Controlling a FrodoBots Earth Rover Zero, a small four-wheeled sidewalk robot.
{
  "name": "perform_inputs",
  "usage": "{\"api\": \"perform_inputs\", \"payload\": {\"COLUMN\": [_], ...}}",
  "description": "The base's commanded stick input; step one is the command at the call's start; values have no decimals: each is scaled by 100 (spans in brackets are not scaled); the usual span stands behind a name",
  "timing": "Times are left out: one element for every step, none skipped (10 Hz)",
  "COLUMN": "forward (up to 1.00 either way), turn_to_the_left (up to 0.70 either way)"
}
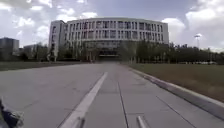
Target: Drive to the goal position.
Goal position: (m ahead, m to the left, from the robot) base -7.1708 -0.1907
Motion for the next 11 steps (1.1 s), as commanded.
{"api": "perform_inputs", "payload": {"forward": [70,70,70,70,70,70,70,70,70,70,70], "turn_to_the_left": [15,6,0,0,0,0,0,0,0,0,0]}}
